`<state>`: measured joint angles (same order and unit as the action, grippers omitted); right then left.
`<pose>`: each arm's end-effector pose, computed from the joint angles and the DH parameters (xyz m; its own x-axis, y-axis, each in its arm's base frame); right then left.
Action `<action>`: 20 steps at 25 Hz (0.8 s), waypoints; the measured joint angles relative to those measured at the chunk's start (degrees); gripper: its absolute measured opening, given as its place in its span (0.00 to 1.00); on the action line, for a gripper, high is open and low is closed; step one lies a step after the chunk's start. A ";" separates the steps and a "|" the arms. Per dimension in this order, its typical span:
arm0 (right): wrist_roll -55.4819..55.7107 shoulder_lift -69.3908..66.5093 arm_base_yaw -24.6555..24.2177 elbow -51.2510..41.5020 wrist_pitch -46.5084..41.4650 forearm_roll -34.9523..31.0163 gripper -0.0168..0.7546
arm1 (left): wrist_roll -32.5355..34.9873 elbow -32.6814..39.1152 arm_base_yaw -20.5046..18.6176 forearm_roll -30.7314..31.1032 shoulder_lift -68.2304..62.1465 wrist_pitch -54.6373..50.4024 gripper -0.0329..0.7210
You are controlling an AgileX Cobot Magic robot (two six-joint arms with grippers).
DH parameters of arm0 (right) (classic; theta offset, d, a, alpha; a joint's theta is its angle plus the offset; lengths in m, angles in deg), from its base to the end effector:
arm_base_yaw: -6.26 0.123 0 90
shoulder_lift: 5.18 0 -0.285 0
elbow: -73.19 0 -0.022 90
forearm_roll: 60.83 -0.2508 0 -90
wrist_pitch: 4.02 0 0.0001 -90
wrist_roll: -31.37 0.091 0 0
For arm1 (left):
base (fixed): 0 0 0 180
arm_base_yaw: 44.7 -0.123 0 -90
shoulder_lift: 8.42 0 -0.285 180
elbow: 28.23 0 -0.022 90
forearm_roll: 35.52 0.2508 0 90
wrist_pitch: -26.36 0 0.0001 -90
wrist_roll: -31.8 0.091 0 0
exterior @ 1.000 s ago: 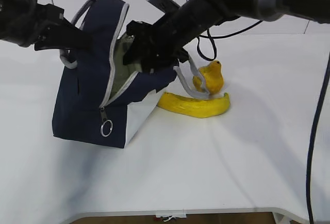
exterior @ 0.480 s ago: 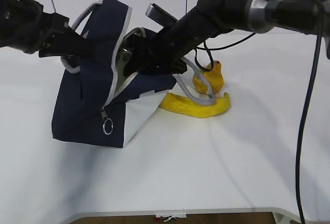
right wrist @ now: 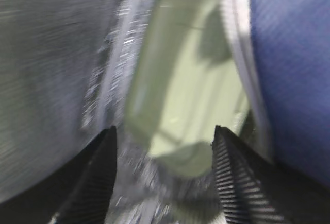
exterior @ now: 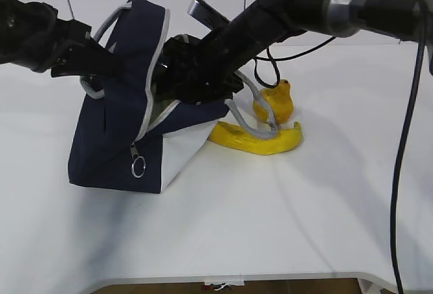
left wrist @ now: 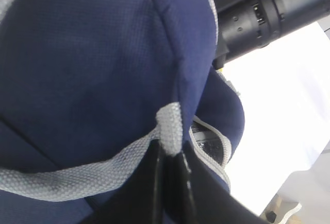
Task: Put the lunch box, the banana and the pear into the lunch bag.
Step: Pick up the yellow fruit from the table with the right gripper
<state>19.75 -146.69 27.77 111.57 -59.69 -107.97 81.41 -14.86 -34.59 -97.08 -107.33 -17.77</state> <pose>0.4548 0.2385 0.2034 -0.9417 -0.0832 -0.3260 -0.2901 0.6913 0.6618 0.3185 -0.1135 0.2771 -0.7518 0.0871 -0.6536 0.5062 0.7115 -0.4874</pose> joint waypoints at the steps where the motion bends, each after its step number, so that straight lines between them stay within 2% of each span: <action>1: 0.00 0.00 0.00 0.76 -1.10 0.77 0.64 | 0.00 0.00 0.00 0.00 0.00 0.10 0.05; 7: 0.09 0.00 0.00 8.45 -9.28 5.71 0.64 | 0.00 0.00 0.00 1.31 0.00 0.22 0.05; 12: -0.17 0.00 0.00 14.16 -14.00 6.51 0.64 | -0.10 0.00 -0.45 1.56 0.00 0.22 0.05; 20: -0.90 0.50 0.00 20.34 -14.96 8.26 0.64 | -2.69 0.00 -4.70 1.56 0.00 -0.68 0.05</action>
<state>18.85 -146.19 27.77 131.91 -74.65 -99.71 78.72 -14.86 -39.29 -95.52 -107.33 -18.44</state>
